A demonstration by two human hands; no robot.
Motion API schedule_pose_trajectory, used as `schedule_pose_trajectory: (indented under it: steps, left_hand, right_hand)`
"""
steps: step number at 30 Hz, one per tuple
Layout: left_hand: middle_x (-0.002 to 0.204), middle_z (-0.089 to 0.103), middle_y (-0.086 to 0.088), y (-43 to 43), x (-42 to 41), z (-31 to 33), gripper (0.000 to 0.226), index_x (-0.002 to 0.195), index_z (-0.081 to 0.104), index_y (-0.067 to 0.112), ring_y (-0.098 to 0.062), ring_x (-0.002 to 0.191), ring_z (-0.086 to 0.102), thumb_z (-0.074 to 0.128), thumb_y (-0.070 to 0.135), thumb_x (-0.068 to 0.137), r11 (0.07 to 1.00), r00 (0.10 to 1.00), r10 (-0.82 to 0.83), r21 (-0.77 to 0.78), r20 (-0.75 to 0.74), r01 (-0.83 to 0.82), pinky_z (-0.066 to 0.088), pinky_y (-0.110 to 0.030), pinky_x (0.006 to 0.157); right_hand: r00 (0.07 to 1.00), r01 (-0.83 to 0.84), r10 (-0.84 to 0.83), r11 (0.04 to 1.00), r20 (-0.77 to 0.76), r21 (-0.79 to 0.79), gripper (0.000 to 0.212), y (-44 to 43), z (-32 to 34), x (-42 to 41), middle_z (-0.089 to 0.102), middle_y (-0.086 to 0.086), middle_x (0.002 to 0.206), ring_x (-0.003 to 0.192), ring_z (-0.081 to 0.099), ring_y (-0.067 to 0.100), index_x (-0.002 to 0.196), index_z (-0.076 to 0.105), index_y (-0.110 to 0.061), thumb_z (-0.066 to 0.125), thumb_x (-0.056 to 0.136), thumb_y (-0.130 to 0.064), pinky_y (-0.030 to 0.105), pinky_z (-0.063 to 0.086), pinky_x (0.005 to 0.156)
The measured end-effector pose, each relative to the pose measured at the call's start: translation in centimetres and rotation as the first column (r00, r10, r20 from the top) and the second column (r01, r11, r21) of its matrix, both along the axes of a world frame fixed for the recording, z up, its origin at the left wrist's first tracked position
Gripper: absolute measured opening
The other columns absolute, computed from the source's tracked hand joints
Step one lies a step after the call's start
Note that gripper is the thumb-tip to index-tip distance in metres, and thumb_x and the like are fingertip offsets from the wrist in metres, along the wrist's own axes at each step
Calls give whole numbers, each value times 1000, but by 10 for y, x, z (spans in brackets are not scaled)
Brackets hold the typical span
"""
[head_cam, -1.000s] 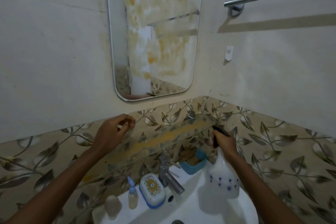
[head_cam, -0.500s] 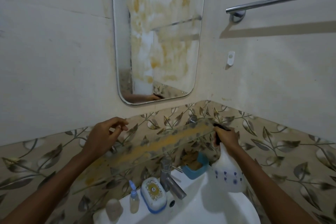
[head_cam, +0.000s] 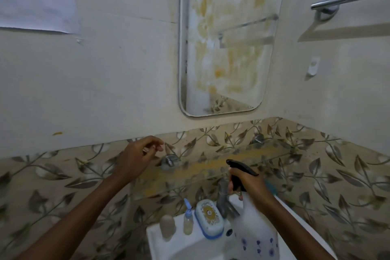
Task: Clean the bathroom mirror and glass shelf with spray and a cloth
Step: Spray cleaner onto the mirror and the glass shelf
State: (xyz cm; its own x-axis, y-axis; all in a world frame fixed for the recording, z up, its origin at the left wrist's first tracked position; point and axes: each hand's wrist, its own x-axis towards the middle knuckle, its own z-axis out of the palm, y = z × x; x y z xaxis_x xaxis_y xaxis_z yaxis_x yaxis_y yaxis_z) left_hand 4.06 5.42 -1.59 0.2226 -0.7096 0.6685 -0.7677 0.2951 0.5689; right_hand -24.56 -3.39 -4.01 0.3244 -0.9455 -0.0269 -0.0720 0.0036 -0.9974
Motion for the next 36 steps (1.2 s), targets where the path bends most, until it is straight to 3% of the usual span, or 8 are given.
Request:
schedule_pose_trajectory:
  steps: [6, 10, 17, 22, 28, 31, 34, 36]
  left_hand:
    - [91, 66, 25, 33, 16, -5, 39, 85, 59, 40, 0, 78, 65, 52, 2, 88, 997, 996, 81, -6, 35, -81, 49, -17, 56]
    - [88, 67, 28, 49, 25, -6, 21, 84, 60, 42, -3, 75, 66, 46, 26, 83, 994, 994, 106, -19, -12, -106, 54, -28, 61]
    - [91, 66, 26, 63, 36, -9, 26, 85, 58, 43, -12, 64, 65, 47, 20, 85, 988, 988, 153, -30, 15, -153, 54, -40, 51]
    - [92, 65, 26, 59, 37, -13, 41, 84, 58, 43, -7, 71, 66, 52, 3, 89, 986, 986, 167, -13, 21, -167, 55, -33, 57]
    - [88, 68, 23, 39, 21, -14, 35, 81, 61, 46, -1, 77, 65, 51, 13, 86, 997, 996, 82, 4, -21, -82, 50, -15, 57]
    - [92, 66, 24, 23, 8, -13, 42, 84, 59, 41, 3, 79, 65, 51, 0, 89, 999, 999, 43, 24, -12, -43, 52, -18, 57]
    - [91, 65, 26, 7, -3, -13, 35, 80, 60, 46, -1, 76, 66, 51, 13, 86, 1000, 1000, 5, 31, 3, -5, 51, -17, 58]
    - [90, 65, 26, -3, -10, -12, 32, 81, 60, 49, -3, 76, 65, 47, 20, 82, 999, 1000, -17, 38, 11, 17, 52, -22, 59]
  right_hand:
    - [976, -197, 200, 979, 80, -53, 28, 34, -1, 39, 53, 19, 56, 40, 50, 21, 92, 59, 22, 55, 89, -5, 21, 45, 40]
    - [959, -266, 272, 961, 81, -72, 28, 47, -6, 64, 54, 17, 51, 46, 51, 29, 65, 64, 8, 59, 87, -8, 28, 47, 48]
    - [921, -386, 388, 919, 15, -79, 33, 65, -13, 92, 56, 17, 53, 44, 52, 23, 54, 64, -5, 61, 86, -15, 39, 48, 56]
    - [939, -342, 343, 938, 16, -49, 31, 60, -18, 80, 55, 16, 50, 40, 50, 23, 58, 63, 1, 60, 85, -13, 26, 44, 41]
    - [996, -92, 92, 995, -6, -43, 33, 24, -27, 33, 51, 14, 43, 35, 47, 20, 56, 59, 5, 59, 86, -9, 23, 41, 41]
    - [999, 25, -26, 999, -42, -23, 34, 3, -29, 2, 53, 15, 45, 39, 48, 25, 56, 59, 3, 60, 86, -13, 24, 42, 40]
    - [994, 98, -100, 995, -49, -29, 29, -16, -28, -24, 55, 16, 48, 43, 50, 27, 60, 62, 0, 60, 87, -13, 33, 44, 47]
    - [985, 167, -169, 985, -33, -53, 24, -24, -24, -38, 56, 13, 47, 42, 52, 22, 68, 65, 1, 60, 88, -11, 26, 46, 43]
